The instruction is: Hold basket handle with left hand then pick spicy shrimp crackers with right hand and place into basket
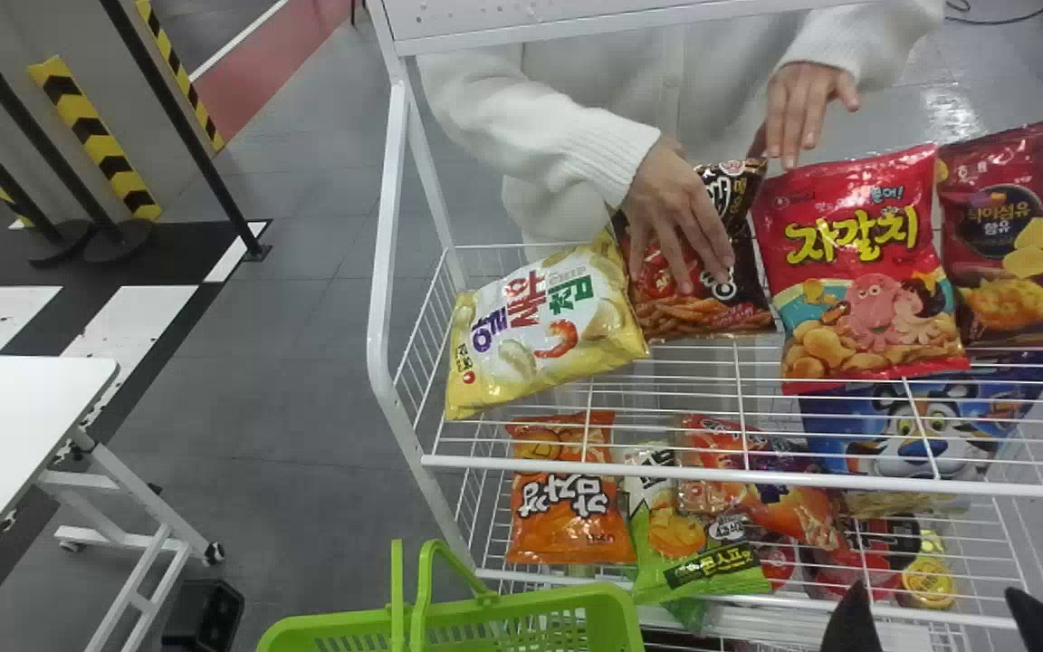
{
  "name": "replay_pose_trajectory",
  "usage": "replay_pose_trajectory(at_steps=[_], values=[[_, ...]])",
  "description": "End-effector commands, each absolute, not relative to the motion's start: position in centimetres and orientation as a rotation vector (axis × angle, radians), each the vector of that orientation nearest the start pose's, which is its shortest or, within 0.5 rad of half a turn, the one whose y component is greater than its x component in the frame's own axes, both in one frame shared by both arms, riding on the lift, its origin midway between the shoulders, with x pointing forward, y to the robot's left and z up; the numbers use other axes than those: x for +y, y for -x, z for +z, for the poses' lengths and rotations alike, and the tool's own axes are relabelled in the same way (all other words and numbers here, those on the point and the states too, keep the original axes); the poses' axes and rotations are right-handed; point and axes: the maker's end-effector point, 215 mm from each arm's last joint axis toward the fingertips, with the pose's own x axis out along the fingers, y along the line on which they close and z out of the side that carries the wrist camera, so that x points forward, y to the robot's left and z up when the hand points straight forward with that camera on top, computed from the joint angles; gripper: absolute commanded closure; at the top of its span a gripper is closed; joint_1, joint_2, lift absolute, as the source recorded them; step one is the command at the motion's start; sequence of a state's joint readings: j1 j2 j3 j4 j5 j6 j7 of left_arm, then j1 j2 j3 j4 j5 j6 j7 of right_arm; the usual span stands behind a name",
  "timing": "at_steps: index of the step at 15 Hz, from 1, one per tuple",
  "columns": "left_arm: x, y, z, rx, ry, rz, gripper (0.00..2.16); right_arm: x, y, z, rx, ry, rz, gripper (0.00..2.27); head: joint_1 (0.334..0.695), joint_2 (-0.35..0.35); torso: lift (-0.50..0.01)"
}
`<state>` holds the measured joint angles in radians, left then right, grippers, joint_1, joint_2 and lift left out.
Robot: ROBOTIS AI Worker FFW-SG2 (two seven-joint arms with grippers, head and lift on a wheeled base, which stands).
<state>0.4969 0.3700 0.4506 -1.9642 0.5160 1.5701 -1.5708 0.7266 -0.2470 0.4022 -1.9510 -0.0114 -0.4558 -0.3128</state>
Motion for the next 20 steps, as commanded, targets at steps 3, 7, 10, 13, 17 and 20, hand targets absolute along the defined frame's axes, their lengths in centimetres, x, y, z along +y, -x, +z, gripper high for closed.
replay_pose_trajectory(at_steps=[3,7,10,13,17,20], values=[[22.9,-20.3,-37.0,0.987,1.294,-1.044,2.14,-11.6,-30.6,-34.8,-0.1,-0.144,0.14,0.18,0.695,0.273,-0.007],[22.5,-20.2,-36.9,0.976,1.301,-1.048,2.14,-11.2,-31.3,-36.2,-0.051,-0.145,0.141,0.24,0.695,0.264,-0.007],[22.4,-20.3,-37.0,0.976,1.296,-1.044,2.13,-10.9,-30.8,-35.5,-0.072,-0.157,0.146,0.35,0.695,0.264,-0.007],[22.2,-20.4,-36.8,0.972,1.288,-1.051,2.13,-10.1,-29.7,-35.2,-0.073,-0.166,0.163,0.64,0.695,0.272,-0.007],[22.1,-20.3,-36.8,0.97,1.294,-1.052,2.13,-10.1,-29.7,-35.3,-0.068,-0.164,0.15,0.65,0.695,0.295,-0.007],[22.2,-20.6,-36.7,0.963,1.3,-1.053,2.13,-10.7,-29.5,-34.4,-0.107,-0.183,0.146,0.45,0.695,0.29,-0.007]])
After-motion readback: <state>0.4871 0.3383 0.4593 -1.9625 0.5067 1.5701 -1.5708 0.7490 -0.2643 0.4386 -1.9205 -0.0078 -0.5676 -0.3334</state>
